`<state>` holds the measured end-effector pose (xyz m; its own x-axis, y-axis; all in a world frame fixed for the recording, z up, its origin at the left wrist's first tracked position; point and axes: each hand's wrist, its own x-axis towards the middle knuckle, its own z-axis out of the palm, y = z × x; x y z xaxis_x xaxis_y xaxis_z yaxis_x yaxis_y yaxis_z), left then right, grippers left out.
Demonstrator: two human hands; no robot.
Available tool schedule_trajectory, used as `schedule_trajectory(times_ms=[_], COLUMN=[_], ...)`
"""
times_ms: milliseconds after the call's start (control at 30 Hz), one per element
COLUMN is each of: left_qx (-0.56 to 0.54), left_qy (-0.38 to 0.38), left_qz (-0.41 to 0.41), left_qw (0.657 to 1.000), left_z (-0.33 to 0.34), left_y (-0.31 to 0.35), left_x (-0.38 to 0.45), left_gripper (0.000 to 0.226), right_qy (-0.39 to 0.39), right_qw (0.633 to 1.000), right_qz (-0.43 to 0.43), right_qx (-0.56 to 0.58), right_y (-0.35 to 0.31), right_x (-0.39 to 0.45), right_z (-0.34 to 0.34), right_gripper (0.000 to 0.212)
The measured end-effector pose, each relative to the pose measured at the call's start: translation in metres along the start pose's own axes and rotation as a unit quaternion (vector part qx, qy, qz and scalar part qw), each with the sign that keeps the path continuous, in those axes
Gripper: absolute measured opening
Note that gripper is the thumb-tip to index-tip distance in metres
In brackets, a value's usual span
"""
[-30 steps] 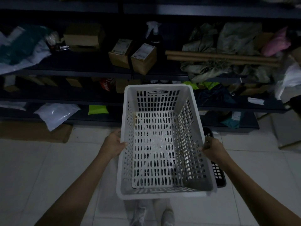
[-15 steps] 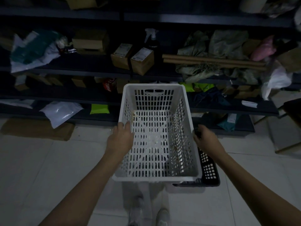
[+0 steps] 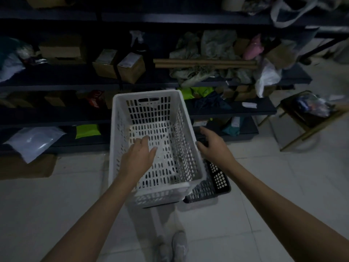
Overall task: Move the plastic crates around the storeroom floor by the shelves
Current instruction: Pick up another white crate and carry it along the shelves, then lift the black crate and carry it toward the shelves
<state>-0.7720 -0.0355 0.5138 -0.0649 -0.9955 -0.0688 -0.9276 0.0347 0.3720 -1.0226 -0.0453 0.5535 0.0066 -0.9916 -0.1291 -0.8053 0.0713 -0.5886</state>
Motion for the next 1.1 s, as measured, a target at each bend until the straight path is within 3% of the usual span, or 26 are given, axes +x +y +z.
schedule_trajectory(times_ms=[167, 367, 767, 933, 1100], left_qx=[-0.012, -0.015, 0.011, -0.009, -0.007], left_qy=[0.014, 0.023, 0.049, 0.038, 0.023], left_qz=[0.038, 0.038, 0.050, -0.018, -0.067], left_qw=[0.999, 0.999, 0.997, 0.999, 0.997], left_z=[0.000, -0.006, 0.072, 0.118, 0.164], left_y=[0.025, 0.064, 0.231, 0.277, 0.281], left_x=[-0.012, -0.005, 0.050, 0.071, 0.072], left_gripper=[0.058, 0.058, 0.050, 0.052, 0.052], right_qy=[0.022, 0.036, -0.006, -0.048, -0.079], right_qw=[0.999, 0.997, 1.000, 0.999, 0.997], right_qz=[0.043, 0.061, 0.019, 0.016, 0.006], right_qx=[-0.016, -0.036, -0.011, -0.016, -0.008], right_y=[0.024, 0.058, 0.192, 0.247, 0.279], right_x=[-0.020, -0.023, 0.046, 0.075, 0.093], right_z=[-0.021, -0.061, -0.159, -0.170, -0.154], right_gripper=[0.067, 0.057, 0.043, 0.045, 0.044])
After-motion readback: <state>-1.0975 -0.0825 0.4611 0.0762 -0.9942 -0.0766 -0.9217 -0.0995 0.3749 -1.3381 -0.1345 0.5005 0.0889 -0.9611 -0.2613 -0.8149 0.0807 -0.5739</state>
